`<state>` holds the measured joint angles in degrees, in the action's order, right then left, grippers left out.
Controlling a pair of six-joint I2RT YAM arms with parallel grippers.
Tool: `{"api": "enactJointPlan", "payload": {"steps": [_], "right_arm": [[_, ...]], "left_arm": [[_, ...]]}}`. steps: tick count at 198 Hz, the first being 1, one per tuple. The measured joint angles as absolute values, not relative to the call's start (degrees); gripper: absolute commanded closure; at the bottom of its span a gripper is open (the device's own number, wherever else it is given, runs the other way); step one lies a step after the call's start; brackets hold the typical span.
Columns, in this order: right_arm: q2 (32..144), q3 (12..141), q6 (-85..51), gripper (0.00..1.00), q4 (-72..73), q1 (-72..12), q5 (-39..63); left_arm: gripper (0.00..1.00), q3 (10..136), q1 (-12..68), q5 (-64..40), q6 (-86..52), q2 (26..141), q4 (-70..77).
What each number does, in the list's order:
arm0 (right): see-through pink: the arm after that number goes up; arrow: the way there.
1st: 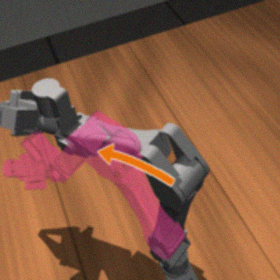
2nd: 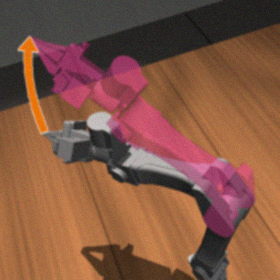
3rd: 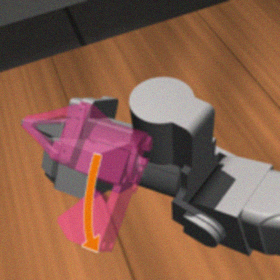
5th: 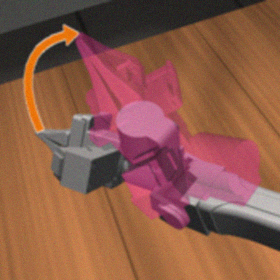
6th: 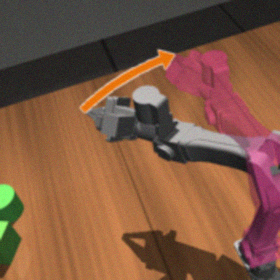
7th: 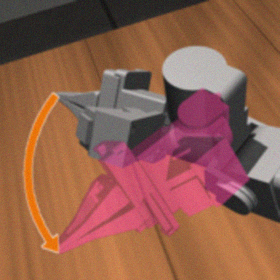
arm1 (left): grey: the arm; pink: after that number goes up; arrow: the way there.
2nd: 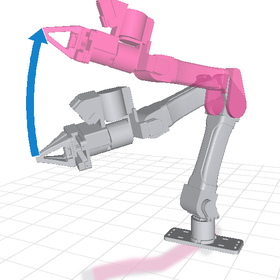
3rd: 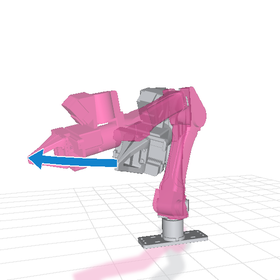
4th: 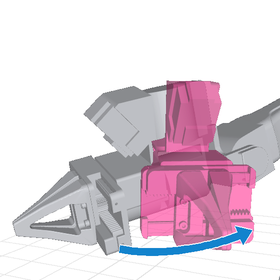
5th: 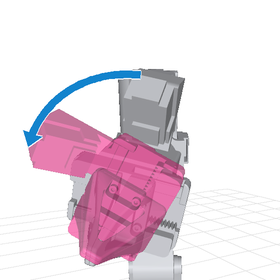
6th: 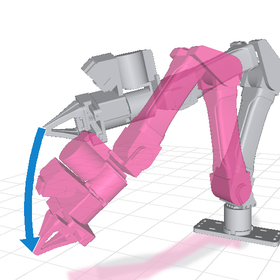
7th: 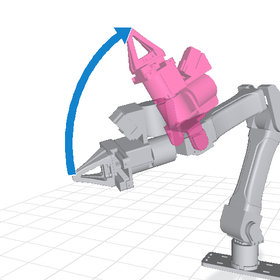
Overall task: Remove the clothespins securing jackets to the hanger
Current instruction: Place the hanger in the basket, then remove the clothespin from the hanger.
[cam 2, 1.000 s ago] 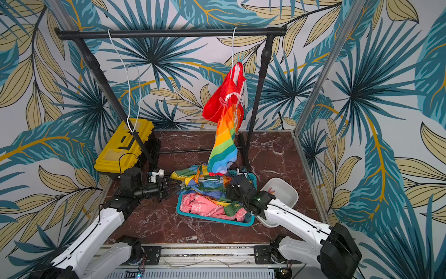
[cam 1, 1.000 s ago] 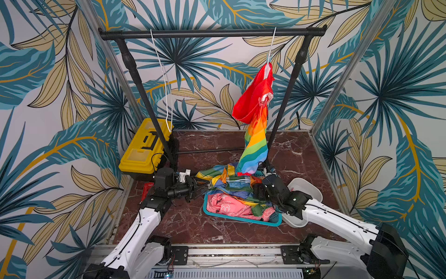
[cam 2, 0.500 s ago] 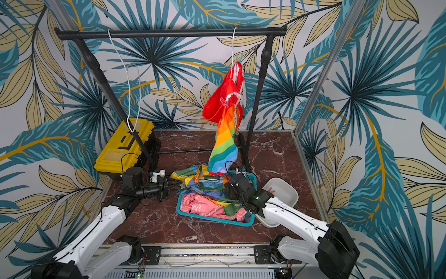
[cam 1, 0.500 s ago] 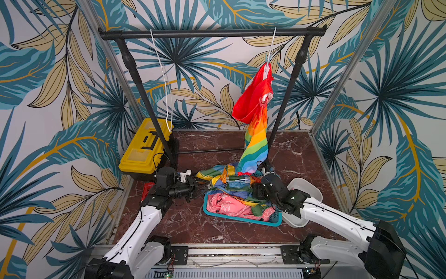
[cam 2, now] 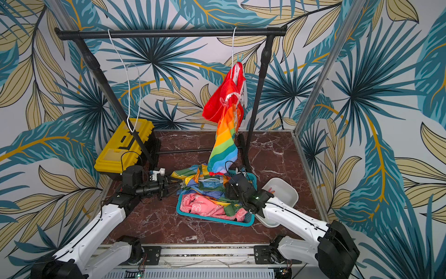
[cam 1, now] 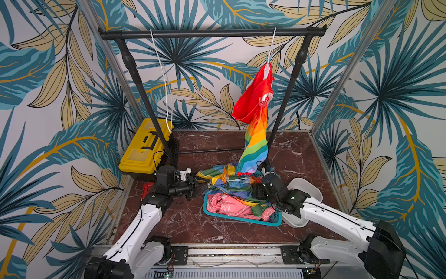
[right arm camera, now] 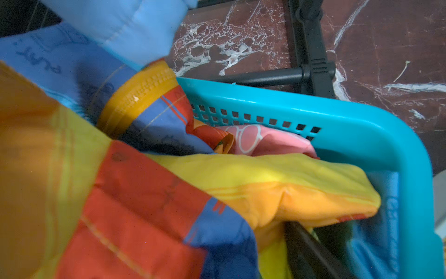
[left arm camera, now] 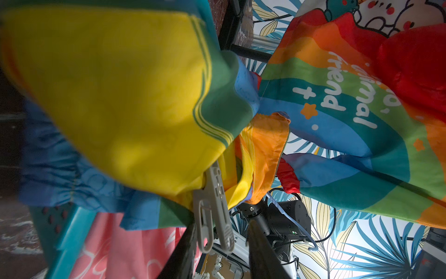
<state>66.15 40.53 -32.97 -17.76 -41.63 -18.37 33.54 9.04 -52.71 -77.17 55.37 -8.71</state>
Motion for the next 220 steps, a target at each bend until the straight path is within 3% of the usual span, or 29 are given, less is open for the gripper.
{"api": "enactJointPlan", "payload": {"steps": [108,194,220], "right_arm": [[67.4,40.6,-32.9,0.16,-16.8,-41.6,-18.1],[67.6,40.6,-33.0,0.16,-16.6,-41.6,-17.9],[67.4,40.6,-33.0,0.12,-16.8,-41.6,-17.9]], "left_arm": [[0.65,34.0,12.3,-50.3,-77.4,57.9,-8.6],[0.84,34.0,12.3,-49.0,-78.7,56.1,-8.6],[0.87,33.4,12.3,-48.8,-79.1,55.0,-8.4]]}}
